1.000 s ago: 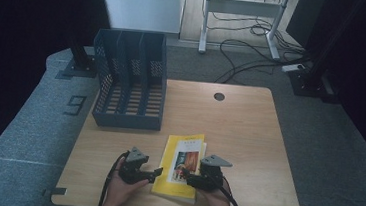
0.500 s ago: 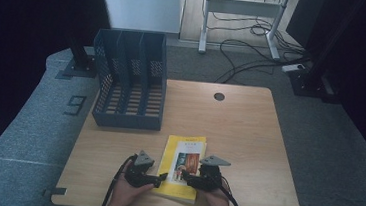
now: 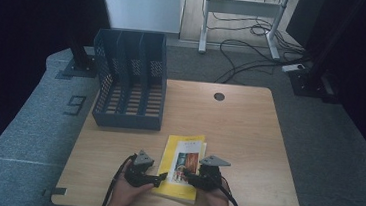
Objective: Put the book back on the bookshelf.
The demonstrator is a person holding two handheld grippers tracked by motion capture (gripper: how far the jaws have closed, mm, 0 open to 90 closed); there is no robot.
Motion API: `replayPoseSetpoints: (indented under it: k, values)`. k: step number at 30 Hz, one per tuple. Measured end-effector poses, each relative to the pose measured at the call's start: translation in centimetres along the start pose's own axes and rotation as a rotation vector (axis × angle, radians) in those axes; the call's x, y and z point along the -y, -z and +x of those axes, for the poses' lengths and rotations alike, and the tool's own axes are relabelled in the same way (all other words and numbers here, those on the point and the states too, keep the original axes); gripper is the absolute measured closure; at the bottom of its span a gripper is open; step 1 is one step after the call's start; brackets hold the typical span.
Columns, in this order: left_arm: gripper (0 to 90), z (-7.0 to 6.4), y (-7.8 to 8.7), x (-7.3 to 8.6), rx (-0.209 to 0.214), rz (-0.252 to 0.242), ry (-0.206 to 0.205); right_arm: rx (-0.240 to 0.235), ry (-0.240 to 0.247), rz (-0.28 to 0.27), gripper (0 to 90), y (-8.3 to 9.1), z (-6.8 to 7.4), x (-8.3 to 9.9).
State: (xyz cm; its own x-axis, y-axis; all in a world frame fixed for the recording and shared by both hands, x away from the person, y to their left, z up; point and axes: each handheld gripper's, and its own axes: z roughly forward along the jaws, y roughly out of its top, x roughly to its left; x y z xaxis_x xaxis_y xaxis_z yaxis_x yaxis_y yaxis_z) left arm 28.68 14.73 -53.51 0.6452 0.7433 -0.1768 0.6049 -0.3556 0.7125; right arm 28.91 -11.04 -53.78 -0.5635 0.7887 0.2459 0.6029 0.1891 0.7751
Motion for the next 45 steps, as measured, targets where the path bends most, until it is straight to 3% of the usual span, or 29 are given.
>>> replayPoseSetpoints:
  k: [7,11,19,28,33,36,45]
  values:
    - [24.3,0.3,0.1,0.1,0.0,-0.005,0.011,-0.012,0.007,-0.024,61.7,0.2,-0.4,-0.1]
    - [24.3,0.4,0.2,0.0,0.003,-0.008,0.012,-0.029,-0.026,-0.04,67.5,0.4,-0.6,-0.1]
    - [24.5,1.0,0.4,0.1,-0.006,-0.017,0.025,-0.054,-0.047,-0.056,75.8,0.5,-1.0,-0.2]
    - [24.5,1.4,0.6,0.1,-0.003,-0.028,0.038,-0.068,-0.048,-0.07,77.1,0.5,-1.1,-0.3]
    - [24.6,1.4,0.4,0.2,-0.001,-0.023,0.04,-0.102,-0.054,-0.052,65.1,-0.2,-1.8,-0.8]
    - [24.6,1.5,0.6,0.2,-0.002,-0.031,0.045,-0.114,-0.07,-0.049,64.2,-0.5,-2.2,-0.9]
    - [27.4,2.0,0.8,0.2,0.003,-0.064,0.065,-0.125,-0.079,-0.062,78.2,-0.5,-2.5,-1.1]
